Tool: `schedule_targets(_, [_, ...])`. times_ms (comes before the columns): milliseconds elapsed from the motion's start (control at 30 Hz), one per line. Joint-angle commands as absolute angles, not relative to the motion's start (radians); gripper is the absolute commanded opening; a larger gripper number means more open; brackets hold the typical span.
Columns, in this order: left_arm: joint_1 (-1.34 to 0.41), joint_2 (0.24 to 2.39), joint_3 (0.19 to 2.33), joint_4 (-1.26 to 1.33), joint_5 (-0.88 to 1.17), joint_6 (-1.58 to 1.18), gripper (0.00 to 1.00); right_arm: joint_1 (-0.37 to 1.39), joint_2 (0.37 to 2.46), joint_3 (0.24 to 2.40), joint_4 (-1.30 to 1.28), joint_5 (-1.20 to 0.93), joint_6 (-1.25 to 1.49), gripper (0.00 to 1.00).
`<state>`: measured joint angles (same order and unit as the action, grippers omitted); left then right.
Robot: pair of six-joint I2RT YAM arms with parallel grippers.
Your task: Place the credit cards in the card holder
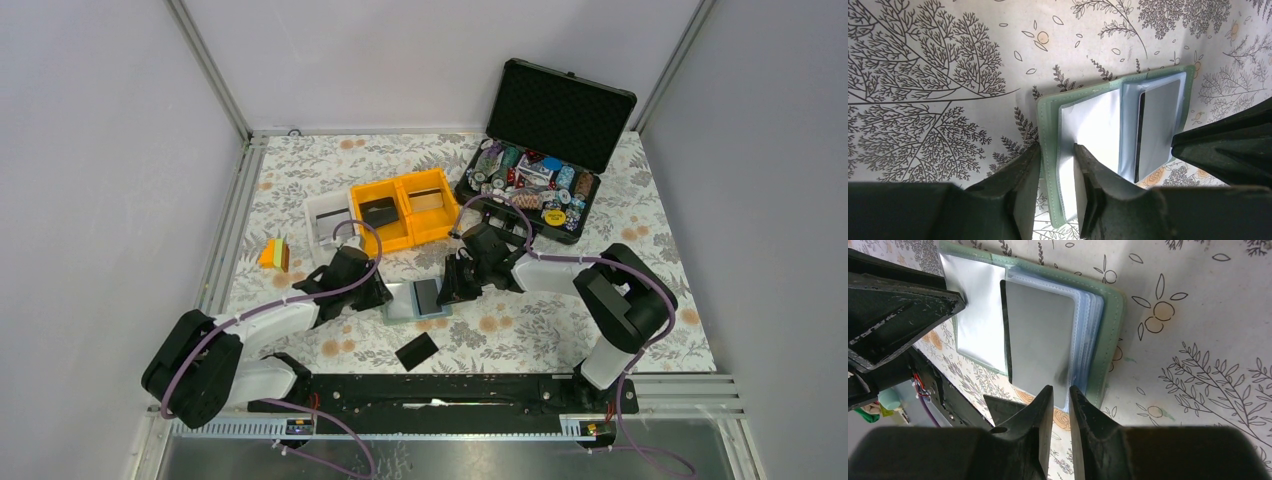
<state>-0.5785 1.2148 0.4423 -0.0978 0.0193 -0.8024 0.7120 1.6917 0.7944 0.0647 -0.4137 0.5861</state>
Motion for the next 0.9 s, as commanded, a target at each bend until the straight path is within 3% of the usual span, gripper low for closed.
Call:
schedule_targets(0, [-0.575,1.228,0.418,-0.064,0.028,-0.804,0.29,0.726,1.71,0.825,0.088,-0.423,0.594,0.25])
schedule_targets(300, [-0.576,1.242,0.407,-0.039,0.044,-0.812,0.17,0.759,1.749,0.848,0.163,-0.46,0.643,0.24])
schedule_targets(867, [-0.575,1.239,0.41,-0.044,0.04,-0.813,0.15,0.793,1.712,0.899,0.135,-0.418,0.657,0.2])
